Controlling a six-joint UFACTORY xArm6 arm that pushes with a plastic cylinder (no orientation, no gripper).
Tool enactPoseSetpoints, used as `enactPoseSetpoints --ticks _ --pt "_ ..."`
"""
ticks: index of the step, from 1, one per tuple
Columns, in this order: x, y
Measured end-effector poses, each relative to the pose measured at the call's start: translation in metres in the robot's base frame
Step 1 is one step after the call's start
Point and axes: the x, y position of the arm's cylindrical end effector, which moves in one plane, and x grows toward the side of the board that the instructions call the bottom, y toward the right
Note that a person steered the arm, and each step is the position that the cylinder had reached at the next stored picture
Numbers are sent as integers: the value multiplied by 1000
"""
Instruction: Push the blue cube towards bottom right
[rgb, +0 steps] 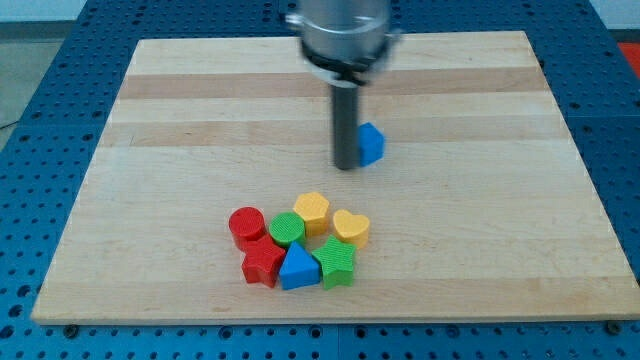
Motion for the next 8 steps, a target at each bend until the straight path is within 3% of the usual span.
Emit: enactPoseSetpoints --ticks 1,2,3,4,5,6,7,8 --pt "10 30" --pt "4 -6" --pt "-26 -40" --pt "-60 -36" --pt "-53 17" --pt "-9 91" --pt "16 130" --pt "-20 113"
